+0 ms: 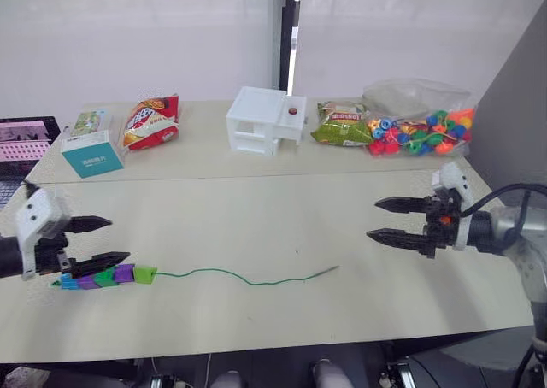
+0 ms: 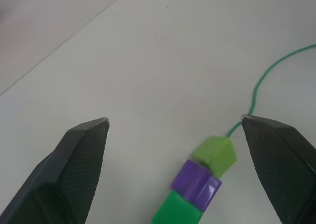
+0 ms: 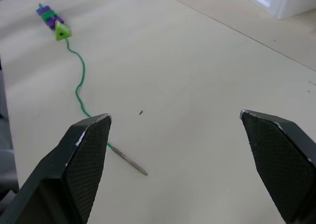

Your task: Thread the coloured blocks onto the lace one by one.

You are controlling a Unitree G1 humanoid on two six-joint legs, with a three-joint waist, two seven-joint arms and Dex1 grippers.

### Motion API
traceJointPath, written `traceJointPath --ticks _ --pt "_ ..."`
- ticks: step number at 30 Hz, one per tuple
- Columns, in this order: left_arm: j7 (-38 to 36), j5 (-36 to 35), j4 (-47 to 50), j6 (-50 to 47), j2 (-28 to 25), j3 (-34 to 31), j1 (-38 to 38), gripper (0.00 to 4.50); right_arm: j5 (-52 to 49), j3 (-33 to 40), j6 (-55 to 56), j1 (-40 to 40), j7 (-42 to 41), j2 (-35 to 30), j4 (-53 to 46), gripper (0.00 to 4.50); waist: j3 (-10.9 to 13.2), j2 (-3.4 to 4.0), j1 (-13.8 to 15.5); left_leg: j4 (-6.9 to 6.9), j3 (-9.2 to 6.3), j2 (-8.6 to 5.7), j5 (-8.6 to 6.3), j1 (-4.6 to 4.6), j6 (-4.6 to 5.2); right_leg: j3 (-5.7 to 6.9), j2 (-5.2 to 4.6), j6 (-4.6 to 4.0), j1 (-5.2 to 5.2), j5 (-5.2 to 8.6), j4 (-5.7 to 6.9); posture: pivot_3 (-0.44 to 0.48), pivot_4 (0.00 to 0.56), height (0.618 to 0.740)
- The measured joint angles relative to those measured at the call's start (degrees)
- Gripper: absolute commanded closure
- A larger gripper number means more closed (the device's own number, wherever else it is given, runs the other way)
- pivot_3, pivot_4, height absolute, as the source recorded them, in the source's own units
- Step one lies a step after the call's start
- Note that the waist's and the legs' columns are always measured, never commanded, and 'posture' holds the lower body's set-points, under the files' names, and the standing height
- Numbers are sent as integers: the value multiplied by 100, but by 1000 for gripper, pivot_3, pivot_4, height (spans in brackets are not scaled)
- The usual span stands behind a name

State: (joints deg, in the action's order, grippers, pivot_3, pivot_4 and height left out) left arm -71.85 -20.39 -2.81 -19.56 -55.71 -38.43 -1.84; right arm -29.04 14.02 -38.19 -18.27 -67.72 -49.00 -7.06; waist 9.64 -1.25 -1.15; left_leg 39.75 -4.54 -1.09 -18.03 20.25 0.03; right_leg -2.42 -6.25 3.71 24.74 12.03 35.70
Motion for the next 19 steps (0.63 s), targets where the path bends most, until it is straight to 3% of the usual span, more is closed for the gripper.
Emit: traceJointPath --ticks 3,7,13,19 --pt "158 10 -127 312 266 -587 -792 0 246 74 384 331 261 -37 -1 91 -1 1 -16 -4 6 1 -1 -2 -1 -3 0 0 9 0 1 0 150 740" --pt "115 47 -87 554 544 -887 -1779 0 349 135 842 909 179 -119 113 91 0 -1 4 -2 9 3 -1 -2 -2 -3 0 -2 3 1 -5 0 150 740" --pt "258 -122 -396 616 413 -1232 -1852 0 346 124 1279 932 -88 -181 590 91 1 0 51 -1 5 5 4 -42 -10 7 3 -5 -71 1 -56 0 150 740" --pt "387 -126 -657 821 399 -1232 -1993 0 418 -16 1557 839 -267 -209 1177 91 1 1 8 -9 7 7 4 -39 -10 6 5 -6 -53 0 -50 0 150 740"
